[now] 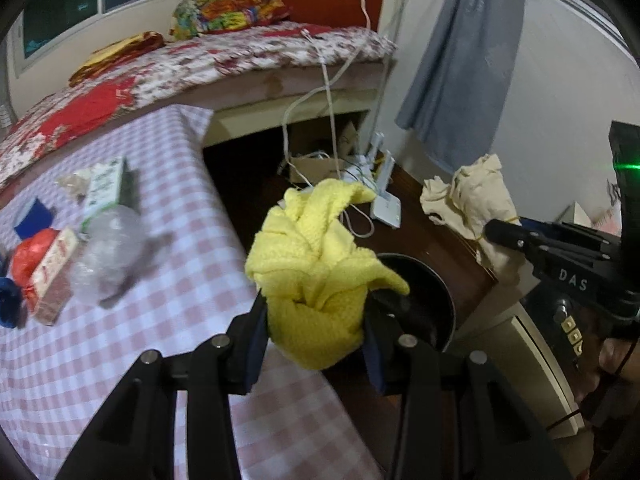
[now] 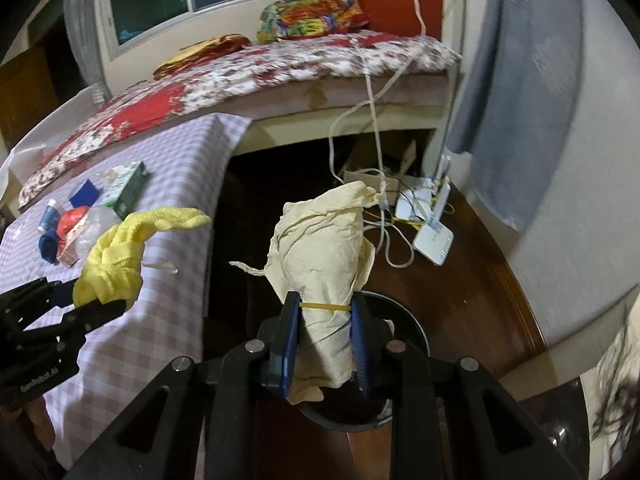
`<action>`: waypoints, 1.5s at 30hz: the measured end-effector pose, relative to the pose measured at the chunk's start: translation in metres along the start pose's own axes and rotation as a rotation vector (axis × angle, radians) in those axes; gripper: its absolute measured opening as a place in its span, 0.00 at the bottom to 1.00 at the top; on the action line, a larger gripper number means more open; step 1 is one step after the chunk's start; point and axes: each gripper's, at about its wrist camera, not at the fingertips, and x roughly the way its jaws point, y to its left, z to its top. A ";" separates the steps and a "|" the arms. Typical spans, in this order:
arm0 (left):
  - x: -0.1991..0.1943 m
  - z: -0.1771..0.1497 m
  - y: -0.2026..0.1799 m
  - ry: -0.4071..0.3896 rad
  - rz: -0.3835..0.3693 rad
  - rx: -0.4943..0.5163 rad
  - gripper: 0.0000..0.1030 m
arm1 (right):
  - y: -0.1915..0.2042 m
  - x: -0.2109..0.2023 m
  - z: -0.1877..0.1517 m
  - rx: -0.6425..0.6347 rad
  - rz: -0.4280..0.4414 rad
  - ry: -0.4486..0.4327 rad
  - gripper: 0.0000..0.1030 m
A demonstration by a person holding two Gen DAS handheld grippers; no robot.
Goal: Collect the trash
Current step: 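Carry both cloths over the black bin and open both tools to drop them, then move both tools back over the table toward the remaining trash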
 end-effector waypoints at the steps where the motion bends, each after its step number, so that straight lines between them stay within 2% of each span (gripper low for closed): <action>1: 0.003 0.000 -0.003 0.006 -0.006 0.005 0.41 | -0.004 0.001 -0.002 0.005 -0.003 0.004 0.25; 15: 0.065 -0.011 -0.050 0.182 -0.088 0.022 0.41 | -0.045 0.046 -0.038 0.045 -0.004 0.112 0.25; 21: 0.090 -0.012 -0.071 0.240 -0.099 0.039 0.41 | -0.060 0.068 -0.053 0.041 0.007 0.170 0.25; 33: 0.127 -0.019 -0.076 0.331 -0.108 0.032 0.44 | -0.062 0.108 -0.071 0.003 0.057 0.240 0.26; 34: 0.130 -0.019 -0.076 0.339 -0.117 0.027 0.47 | -0.060 0.110 -0.071 -0.011 0.072 0.236 0.28; 36: 0.133 -0.021 -0.076 0.339 -0.094 0.018 0.66 | -0.057 0.119 -0.073 -0.062 0.065 0.220 0.36; 37: 0.131 -0.021 -0.076 0.328 -0.074 0.014 0.70 | -0.059 0.123 -0.074 -0.068 0.027 0.227 0.55; 38: 0.128 -0.021 -0.075 0.312 -0.065 0.010 0.74 | -0.063 0.125 -0.076 -0.061 -0.010 0.221 0.68; 43: 0.114 -0.017 -0.067 0.275 -0.028 0.002 0.75 | -0.082 0.112 -0.080 0.011 -0.030 0.219 0.69; 45: 0.105 -0.015 -0.065 0.255 -0.021 -0.008 0.78 | -0.083 0.102 -0.080 0.024 -0.044 0.216 0.69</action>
